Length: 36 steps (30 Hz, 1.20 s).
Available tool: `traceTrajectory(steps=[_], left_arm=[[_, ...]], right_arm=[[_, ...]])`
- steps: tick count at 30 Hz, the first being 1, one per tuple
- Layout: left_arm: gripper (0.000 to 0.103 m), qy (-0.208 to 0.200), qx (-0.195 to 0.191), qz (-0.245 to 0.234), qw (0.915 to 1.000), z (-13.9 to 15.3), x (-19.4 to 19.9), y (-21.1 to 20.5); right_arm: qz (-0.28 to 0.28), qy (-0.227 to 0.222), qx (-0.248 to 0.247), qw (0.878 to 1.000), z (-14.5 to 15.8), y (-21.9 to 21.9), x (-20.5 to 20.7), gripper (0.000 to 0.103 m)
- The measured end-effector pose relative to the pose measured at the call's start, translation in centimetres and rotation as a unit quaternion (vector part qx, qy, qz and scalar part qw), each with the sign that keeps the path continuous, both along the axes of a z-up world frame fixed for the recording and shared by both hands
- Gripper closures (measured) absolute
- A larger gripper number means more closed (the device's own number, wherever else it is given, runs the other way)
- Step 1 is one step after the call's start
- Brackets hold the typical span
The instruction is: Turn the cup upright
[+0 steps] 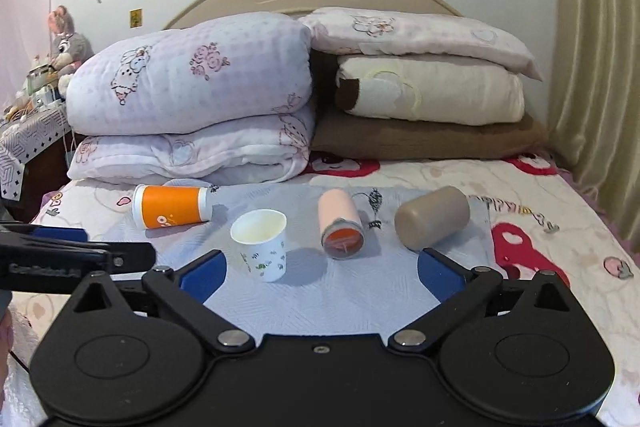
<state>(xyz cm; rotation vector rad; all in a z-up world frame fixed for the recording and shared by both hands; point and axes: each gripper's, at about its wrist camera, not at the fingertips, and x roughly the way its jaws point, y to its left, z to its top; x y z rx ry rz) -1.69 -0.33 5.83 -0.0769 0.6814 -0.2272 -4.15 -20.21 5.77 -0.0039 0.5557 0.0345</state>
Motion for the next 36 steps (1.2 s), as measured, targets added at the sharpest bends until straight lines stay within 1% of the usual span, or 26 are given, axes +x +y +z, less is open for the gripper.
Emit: traceTrajectory(steps=[3,8,10,14,18,21,26,31,36], left_arm=[[0.007,-0.003,0.003,0.004,1.0,-0.4,-0.2,0.1],[0.007,0.003,0.013,0.002,0.9999,-1.5,-0.1,-0.2],[0.007,0.002,0.019,0.006,0.9998,-1.7,-0.3,-0.4],[0.005,0.003,0.007,0.0,1.0,-1.7,-0.7,-0.4],[0.004,-0.001,0.013,-0.005,0.9999,-1.9,-0.8,-0.7],[0.004,0.003,0.009,-0.004,0.9999,-2.2,-0.5,-0.7],[0.004,0.008,0.008,-0.003,0.9999,-2.9,-0.2,-0.6],[0.004,0.005,0.007,-0.013,0.9999,-3.0,-0.4,-0.9],[0.004,0.014,0.013,-0.005,0.9998,-3.0,-0.1,-0.9]], right_arm=[[-0.006,-0.011,0.01,1.0,-0.6,-0.6,-0.7,0.0],[-0.014,-0.001,0.022,1.0,-1.3,-1.7,-0.7,0.0],[-0.017,0.0,0.02,1.0,-1.3,-1.8,-0.7,0.0],[-0.016,0.002,0.009,1.0,-1.3,-1.6,-0.8,0.0],[-0.013,0.006,0.0,1.0,-1.3,-1.3,-1.0,0.0],[-0.03,0.015,-0.007,0.999,-1.5,-1.1,-0.6,0.0],[-0.041,0.024,-0.007,0.999,-1.6,-0.8,-0.1,0.0],[-0.047,0.03,-0.001,0.998,-1.9,-0.8,0.0,0.0],[-0.046,0.034,-0.002,0.998,-2.1,-0.6,0.1,0.0]])
